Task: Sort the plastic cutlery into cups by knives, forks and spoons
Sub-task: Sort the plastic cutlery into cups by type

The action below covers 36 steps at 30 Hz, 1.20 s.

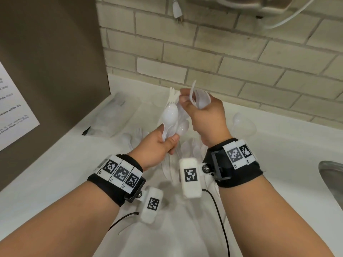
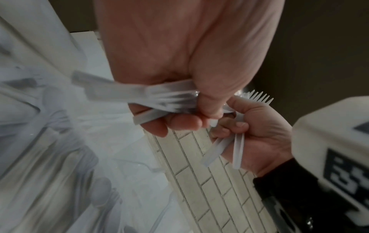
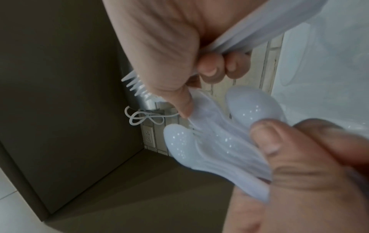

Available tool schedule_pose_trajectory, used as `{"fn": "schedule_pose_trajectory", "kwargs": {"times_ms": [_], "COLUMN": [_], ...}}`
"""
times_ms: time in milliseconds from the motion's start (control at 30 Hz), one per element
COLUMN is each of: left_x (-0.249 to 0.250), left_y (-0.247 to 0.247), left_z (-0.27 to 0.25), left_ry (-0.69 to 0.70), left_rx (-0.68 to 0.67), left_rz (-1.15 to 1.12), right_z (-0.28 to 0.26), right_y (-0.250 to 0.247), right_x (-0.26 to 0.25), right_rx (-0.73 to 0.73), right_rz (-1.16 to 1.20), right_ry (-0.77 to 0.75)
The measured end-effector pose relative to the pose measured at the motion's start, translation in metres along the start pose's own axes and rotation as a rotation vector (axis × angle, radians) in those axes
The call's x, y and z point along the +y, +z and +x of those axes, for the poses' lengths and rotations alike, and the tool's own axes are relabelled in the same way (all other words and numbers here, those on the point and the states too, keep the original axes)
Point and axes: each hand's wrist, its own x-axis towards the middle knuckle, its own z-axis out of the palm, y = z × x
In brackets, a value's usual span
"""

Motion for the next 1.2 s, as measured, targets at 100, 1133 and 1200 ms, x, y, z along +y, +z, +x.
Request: {"fn": "schedule_pose_trajectory", "kwargs": {"times_ms": [100,1133,1200], "left_x": [0.004,0.011,0.010], "left_y": [-0.001,0.004,0.004], "left_z": [-0.001,-0.008,-0.009], "left_ry": [0.002,0.150,0.165], "left_rx": [-0.031,-0.061,-0.072], "left_rz": [0.013,0.426,0.437], "right_z": [-0.003,0.004,0.002], "right_y": [0.002,-0.028,-0.028], "right_x": [0.001,-0.010,-0.010], "right_rx": [-0.064,-0.109,-0.156], "right_rz": [-0.060,-0.062,-0.097], "right_ry": [0.075,-0.146,-0.125]}}
